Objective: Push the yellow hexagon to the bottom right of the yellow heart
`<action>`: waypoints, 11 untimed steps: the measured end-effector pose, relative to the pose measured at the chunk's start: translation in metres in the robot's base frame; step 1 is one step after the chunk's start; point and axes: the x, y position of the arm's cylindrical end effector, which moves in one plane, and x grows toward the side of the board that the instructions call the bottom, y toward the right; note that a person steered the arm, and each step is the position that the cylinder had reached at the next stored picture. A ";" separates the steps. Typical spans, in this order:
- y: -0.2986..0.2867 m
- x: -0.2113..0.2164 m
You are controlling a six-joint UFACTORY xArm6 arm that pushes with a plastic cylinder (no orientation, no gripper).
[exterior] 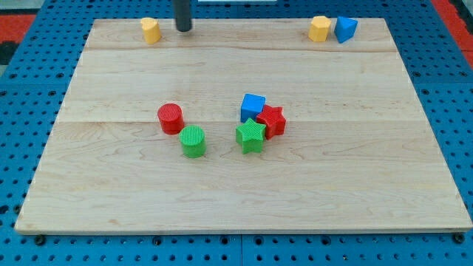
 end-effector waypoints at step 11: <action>0.130 -0.005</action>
